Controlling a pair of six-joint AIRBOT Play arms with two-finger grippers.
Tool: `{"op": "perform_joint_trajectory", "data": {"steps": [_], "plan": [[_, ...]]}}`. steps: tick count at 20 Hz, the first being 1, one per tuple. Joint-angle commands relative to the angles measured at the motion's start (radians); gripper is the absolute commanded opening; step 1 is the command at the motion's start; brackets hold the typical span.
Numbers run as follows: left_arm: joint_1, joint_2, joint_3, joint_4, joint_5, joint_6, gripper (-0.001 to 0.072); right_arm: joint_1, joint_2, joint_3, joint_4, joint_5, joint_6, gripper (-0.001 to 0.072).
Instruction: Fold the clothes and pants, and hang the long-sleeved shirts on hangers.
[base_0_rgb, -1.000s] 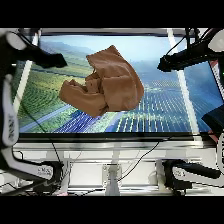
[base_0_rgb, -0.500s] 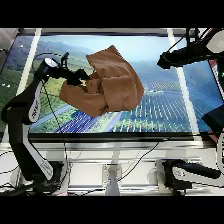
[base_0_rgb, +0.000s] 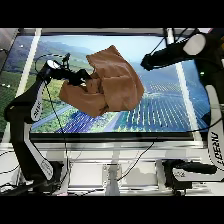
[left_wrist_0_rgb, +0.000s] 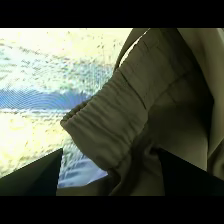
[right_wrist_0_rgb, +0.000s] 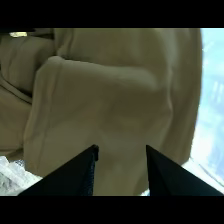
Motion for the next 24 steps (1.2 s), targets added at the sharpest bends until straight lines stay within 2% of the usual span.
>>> {"op": "perform_joint_trajectory", "data": {"steps": [1,4,5,8,9,13,17,20,24], "plan": [[-0.032,-0.011,0.000,-0.001,0.082,0.002,0.0689,0.059,-0.029,0.001,0.003,-0.065,-0.016,0.0359],[-0.063,-0.015,0.000,0.009,0.160,0.000,0.0690,0.058,-0.029,0.001,0.002,-0.068,-0.008,0.0359],[-0.064,-0.016,0.000,0.022,0.167,0.000,0.0633,0.058,-0.029,0.001,0.002,-0.068,-0.008,0.0359],[-0.053,-0.016,0.001,0.044,0.166,0.000,0.0248,0.058,-0.029,0.001,0.002,-0.068,-0.008,0.0358],[-0.046,-0.016,0.001,0.043,0.166,0.003,0.0041,0.058,-0.029,0.001,0.002,-0.068,-0.008,0.0358],[-0.035,0.013,0.001,0.051,0.167,0.005,0.0036,0.059,-0.050,0.000,0.021,-0.068,-0.008,0.0362],[-0.039,0.114,0.001,0.205,0.158,0.038,0.0036,0.059,-0.103,0.001,0.038,-0.113,-0.008,0.0570],[-0.039,0.187,0.001,0.251,0.083,0.038,0.0036,0.074,-0.138,0.001,0.048,-0.214,-0.008,0.0573],[-0.039,0.217,-0.001,0.259,-0.127,0.038,0.0035,0.145,-0.209,0.002,-0.019,-0.310,-0.009,0.0573]]}}
